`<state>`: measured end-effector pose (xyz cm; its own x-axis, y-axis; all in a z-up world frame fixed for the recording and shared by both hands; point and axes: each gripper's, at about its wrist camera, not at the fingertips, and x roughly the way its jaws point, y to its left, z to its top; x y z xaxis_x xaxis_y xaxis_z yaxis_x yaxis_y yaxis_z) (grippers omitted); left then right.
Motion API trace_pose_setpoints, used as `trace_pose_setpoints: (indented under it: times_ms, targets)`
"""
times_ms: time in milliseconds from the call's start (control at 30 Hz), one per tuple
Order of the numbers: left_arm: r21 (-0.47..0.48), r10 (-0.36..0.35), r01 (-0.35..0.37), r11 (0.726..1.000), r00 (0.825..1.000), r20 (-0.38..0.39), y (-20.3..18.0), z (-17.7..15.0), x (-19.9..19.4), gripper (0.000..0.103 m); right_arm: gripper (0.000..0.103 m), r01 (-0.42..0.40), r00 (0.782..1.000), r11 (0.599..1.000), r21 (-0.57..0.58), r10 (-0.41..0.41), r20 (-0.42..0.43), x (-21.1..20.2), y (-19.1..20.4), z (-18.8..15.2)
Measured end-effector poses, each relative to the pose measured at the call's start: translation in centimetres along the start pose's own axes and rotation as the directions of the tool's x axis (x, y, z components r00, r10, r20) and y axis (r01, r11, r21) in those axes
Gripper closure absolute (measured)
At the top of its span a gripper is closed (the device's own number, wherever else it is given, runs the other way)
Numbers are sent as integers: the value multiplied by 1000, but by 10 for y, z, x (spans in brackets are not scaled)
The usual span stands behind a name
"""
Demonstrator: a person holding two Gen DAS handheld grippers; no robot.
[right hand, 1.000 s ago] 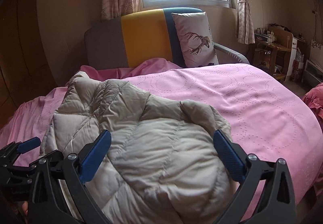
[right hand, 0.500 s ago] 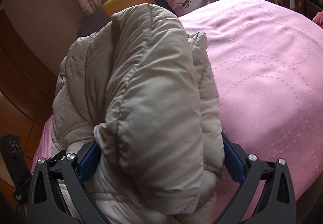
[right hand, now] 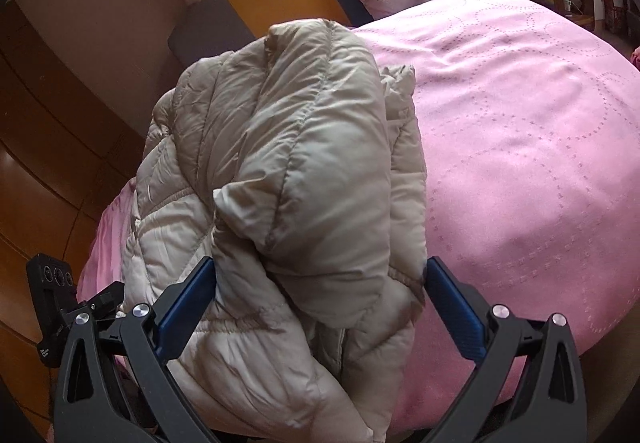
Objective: Fold large clothes
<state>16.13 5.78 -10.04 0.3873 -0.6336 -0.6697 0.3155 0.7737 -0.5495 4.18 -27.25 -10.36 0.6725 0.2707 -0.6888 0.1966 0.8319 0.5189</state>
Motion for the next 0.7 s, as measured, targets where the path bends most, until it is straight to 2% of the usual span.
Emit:
trace_pose_setpoints:
  times_ms: [100,167,267,367,500,700]
  targets:
    - [-17,-33,32,999,999,-28,1,0,6,3,2,30,999,999,33,-30,-14,17,6,14]
    - [-7,-23,23,1000,998,-54,-1,-1,11,3,2,34,998,998,62,-31,-48,29,4,22]
    - [44,7,-3,999,997,-81,-9,-4,12,3,2,18,997,997,78,-11,-80,44,-1,31]
    - [46,2,3,999,995,-102,-9,-2,13,3,2,-19,995,996,92,28,-100,50,-10,32]
    - [12,-35,37,999,991,-127,-2,3,16,3,2,-34,993,995,89,44,-114,50,-14,33]
    - [-93,-106,94,991,986,-129,18,14,18,3,2,-43,992,996,80,52,-113,54,-16,36]
